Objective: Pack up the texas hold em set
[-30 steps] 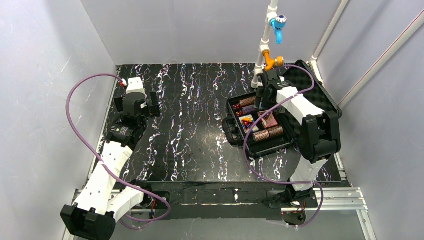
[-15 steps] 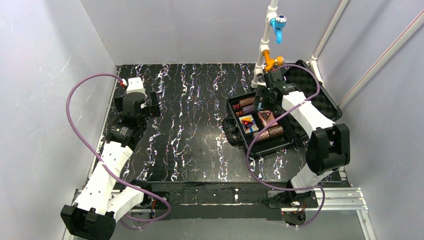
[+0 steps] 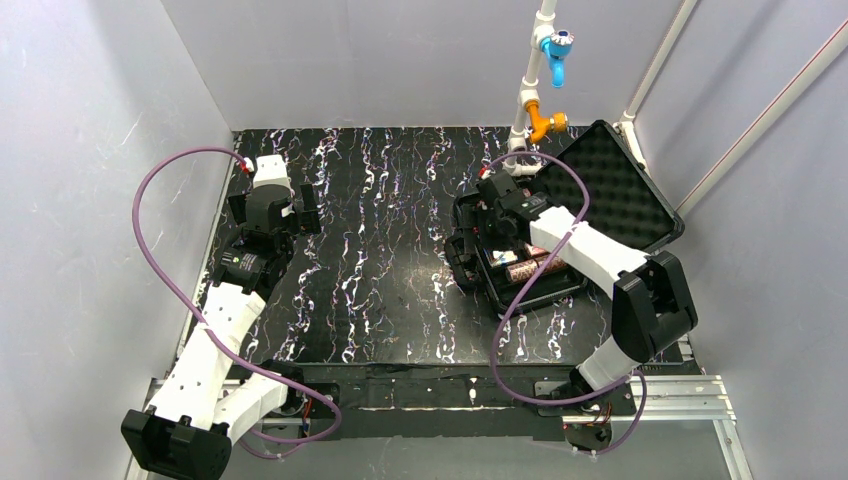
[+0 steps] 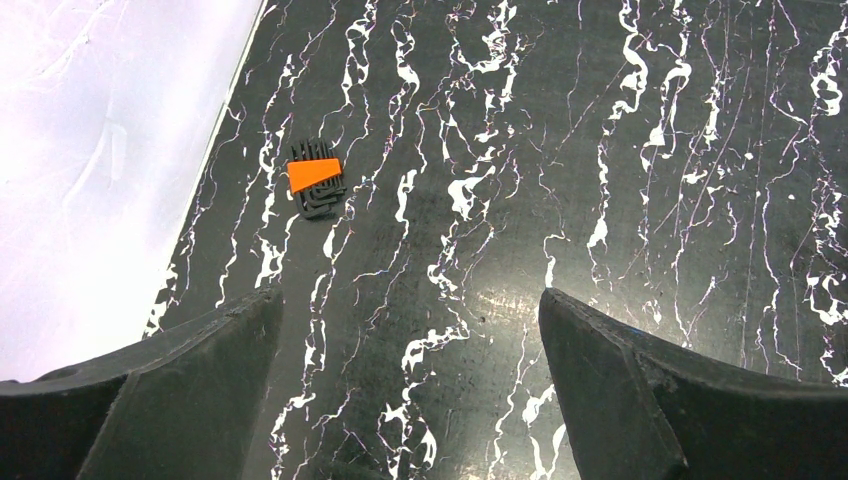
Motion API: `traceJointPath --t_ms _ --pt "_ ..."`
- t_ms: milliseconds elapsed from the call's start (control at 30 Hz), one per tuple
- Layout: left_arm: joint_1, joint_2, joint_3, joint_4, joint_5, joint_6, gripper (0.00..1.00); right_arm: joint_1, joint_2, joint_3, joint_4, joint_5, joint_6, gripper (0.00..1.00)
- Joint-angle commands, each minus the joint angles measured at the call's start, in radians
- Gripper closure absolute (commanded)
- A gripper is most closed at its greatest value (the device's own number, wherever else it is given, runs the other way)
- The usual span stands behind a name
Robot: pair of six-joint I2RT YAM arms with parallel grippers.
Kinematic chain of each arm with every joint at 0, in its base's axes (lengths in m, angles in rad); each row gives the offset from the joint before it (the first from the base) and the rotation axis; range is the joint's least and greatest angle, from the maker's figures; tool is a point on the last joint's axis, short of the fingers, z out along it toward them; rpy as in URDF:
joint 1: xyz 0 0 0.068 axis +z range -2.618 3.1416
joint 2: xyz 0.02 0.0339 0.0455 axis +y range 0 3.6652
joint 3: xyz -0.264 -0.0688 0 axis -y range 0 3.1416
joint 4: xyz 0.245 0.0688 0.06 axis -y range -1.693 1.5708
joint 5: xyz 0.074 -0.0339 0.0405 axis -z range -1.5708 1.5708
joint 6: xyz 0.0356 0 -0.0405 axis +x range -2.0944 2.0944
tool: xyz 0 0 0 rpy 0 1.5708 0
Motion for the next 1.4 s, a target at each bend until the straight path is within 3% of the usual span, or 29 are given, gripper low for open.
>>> traceJointPath --t_ms 0,433,733,1033,1367 --pt "0.003 -0.017 -0.012 0.01 -0.028 0.011 0.01 0.048 -0.01 -0.006 0.054 -0.023 -0.046 0.15" --pt "0.004 -0.016 -0.011 0.01 -0.037 0.017 0.01 0.143 -0.054 -0.12 0.011 0.005 -0.031 0.2" --pt "0.004 -0.013 -0.009 0.009 -0.03 0.017 0.01 0.155 -0.112 -0.232 0.002 -0.011 0.006 0.31" --pt "0.003 -0.006 -0.007 0.008 -0.025 0.017 0.01 0.157 -0.1 -0.242 -0.002 0.002 0.004 0.35" --pt "0.003 -0.007 -0.005 0.006 -0.025 0.017 0.01 0.157 -0.109 -0.187 -0.048 0.13 -0.021 0.32"
